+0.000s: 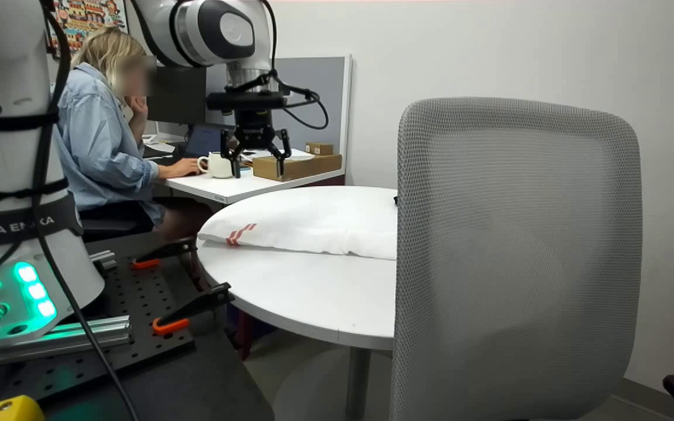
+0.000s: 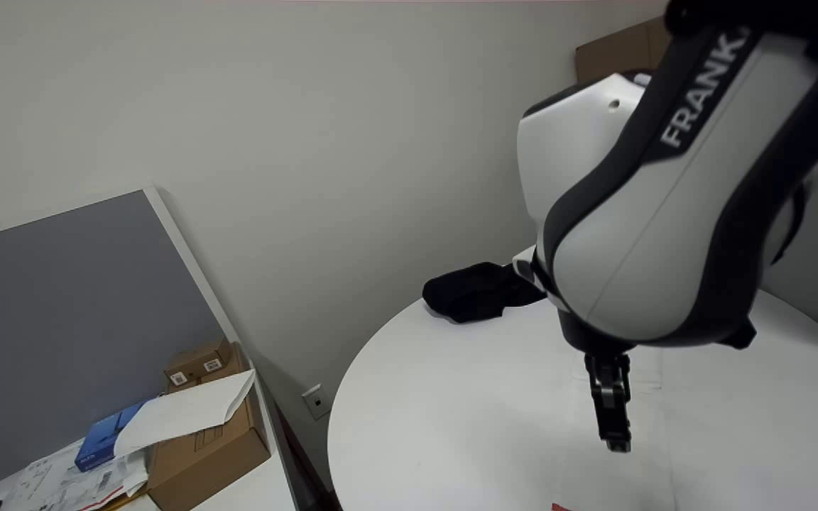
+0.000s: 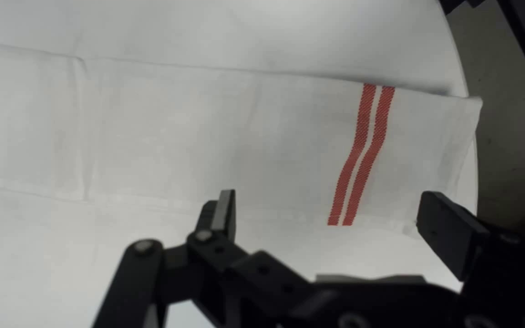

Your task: Fold the white towel

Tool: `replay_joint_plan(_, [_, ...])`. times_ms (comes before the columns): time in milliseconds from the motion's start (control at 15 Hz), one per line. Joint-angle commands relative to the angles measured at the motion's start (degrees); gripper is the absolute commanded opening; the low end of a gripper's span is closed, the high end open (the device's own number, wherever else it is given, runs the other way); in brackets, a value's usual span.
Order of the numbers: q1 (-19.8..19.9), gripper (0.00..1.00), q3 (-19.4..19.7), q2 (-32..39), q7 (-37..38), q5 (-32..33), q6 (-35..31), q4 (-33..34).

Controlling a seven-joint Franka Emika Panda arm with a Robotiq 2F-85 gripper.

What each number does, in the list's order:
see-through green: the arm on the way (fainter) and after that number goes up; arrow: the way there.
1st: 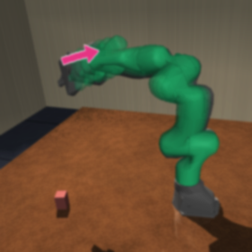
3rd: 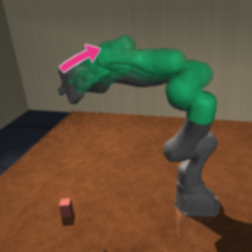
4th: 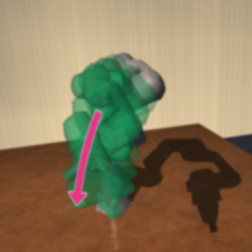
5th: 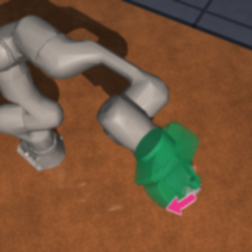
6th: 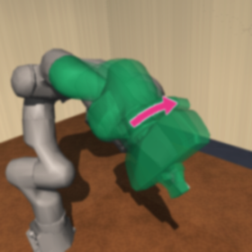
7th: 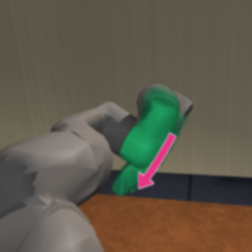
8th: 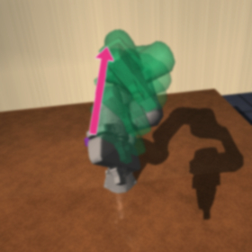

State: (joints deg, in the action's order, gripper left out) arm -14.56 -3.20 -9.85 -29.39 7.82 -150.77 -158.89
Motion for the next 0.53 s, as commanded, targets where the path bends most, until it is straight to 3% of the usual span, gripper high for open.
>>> replay_joint_plan(0, [-2.08, 1.0, -2.87, 6.19, -4.16, -2.19, -2.99, 0.05])
replay_joint_plan(467, [-2.51, 1.0, -10.91, 14.5, -3.28, -2.23, -6.97, 0.16])
